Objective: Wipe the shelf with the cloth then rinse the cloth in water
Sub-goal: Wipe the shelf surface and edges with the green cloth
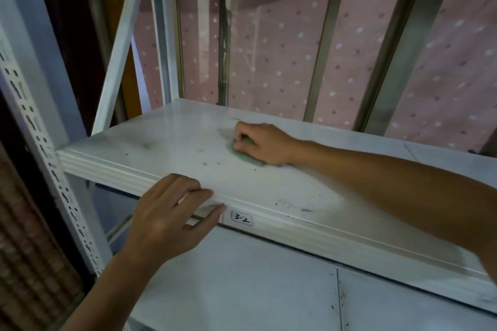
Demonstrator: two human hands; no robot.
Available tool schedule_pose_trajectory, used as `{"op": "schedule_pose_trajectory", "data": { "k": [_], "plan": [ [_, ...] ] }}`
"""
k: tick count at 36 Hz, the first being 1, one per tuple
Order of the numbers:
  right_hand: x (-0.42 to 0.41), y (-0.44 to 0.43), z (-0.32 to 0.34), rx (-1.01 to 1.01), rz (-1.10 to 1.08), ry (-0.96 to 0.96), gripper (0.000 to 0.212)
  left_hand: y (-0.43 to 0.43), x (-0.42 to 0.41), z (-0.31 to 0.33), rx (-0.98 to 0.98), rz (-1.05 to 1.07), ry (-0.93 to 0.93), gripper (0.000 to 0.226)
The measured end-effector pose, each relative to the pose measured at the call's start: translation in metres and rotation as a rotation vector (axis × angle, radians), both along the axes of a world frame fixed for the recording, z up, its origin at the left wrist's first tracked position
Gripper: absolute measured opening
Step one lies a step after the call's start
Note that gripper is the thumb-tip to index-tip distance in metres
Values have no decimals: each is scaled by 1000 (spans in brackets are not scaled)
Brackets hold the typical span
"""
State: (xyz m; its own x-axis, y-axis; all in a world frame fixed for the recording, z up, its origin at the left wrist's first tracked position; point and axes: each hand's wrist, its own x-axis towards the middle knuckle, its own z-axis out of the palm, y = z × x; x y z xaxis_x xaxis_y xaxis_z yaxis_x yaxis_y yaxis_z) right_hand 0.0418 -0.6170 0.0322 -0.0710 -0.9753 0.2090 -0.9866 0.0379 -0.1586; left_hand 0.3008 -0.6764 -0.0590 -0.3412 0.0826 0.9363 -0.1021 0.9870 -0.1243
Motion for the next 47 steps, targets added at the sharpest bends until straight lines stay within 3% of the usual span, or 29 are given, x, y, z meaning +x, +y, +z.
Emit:
{"op": "schedule_pose_trajectory", "data": {
  "k": [4,7,11,17,27,36,42,47],
  "plan": [
    [53,41,-2,13,216,-31,17,-11,5,0,10,12,9,29],
    [55,48,-1,2,229,-112,15,-17,6,-1,19,-6,19,29],
    [18,32,-6,-86,-10,-226,12,-21,6,-2,30,-31,27,28],
    [-61,1,2,-111,-453,-104,21,-29,2,-2,112,-89,43,32],
    [-101,-78,5,-61,-624,-33,25,-21,-13,0,528,-210,219,51],
    [-59,-128,3,-11,-301,18,28,-23,-17,-1,576,-211,254,48],
    [31,-87,0,39,86,-34,17,-23,-15,-3,602,-221,249,51],
    [80,-39,4,44,265,-62,14,-20,-11,-1,628,-243,242,44]
  ]
}}
